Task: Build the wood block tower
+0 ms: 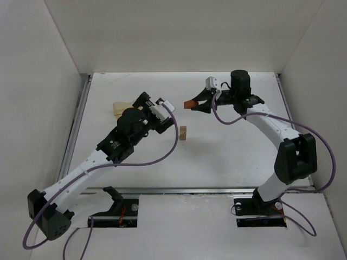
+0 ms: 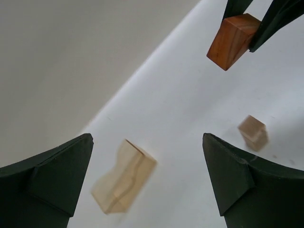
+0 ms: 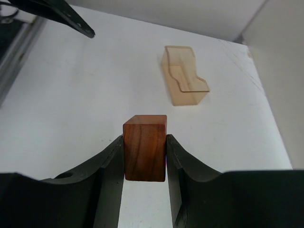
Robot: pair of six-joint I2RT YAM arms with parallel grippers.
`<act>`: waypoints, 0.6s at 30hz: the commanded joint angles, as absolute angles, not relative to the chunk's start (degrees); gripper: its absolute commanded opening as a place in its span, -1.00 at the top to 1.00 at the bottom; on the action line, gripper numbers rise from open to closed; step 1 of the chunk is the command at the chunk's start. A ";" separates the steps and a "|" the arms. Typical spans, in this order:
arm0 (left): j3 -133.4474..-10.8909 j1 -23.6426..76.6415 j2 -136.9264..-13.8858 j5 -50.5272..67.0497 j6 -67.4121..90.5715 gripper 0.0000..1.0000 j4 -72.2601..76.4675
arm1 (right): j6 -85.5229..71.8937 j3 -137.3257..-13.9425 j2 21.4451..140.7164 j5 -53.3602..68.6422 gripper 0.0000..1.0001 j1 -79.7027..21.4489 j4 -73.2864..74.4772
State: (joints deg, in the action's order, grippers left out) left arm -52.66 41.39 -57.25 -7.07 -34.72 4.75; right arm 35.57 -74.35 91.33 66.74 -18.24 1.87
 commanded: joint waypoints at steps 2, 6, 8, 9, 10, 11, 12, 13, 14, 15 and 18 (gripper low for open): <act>-52.12 40.25 -55.72 -8.09 -12.13 -1.00 -6.59 | 44.03 -77.26 95.89 82.79 1.00 -18.90 7.03; -49.06 38.06 -53.79 -3.87 -2.47 -1.00 -5.90 | 45.35 -74.36 96.94 80.17 1.00 -21.35 7.03; -47.82 37.45 -53.79 -3.34 0.86 -1.00 -5.27 | 45.88 -73.48 97.47 78.67 1.00 -22.58 7.03; -47.29 37.44 -53.79 -3.34 1.84 -1.00 -5.27 | 45.88 -72.17 97.47 78.66 1.00 -23.20 7.03; -46.15 36.83 -54.40 -2.64 2.45 -1.00 -4.66 | 45.88 -71.46 97.47 77.88 1.00 -23.20 7.03; -45.53 36.22 -54.40 -2.64 3.07 -1.00 -4.14 | 46.40 -70.85 97.47 77.18 1.00 -23.20 6.34; -45.01 36.21 -54.40 -2.64 5.08 -1.00 -4.13 | 46.41 -70.23 97.47 75.25 1.00 -23.81 5.81; -44.39 35.25 -54.40 -3.77 7.01 -1.00 -4.13 | 46.41 -69.27 97.47 74.45 1.00 -23.82 5.80; -44.38 33.59 -54.40 -4.39 9.03 -1.00 -4.13 | 46.41 -69.26 97.99 74.44 1.00 -24.34 5.02; -44.38 32.44 -54.40 -3.70 10.62 -1.00 -4.91 | 46.41 -68.47 98.00 74.44 1.00 -24.35 4.14; -43.34 28.84 -54.40 -2.99 13.44 -1.00 -5.44 | 46.41 -67.94 99.40 74.44 1.00 -24.35 3.08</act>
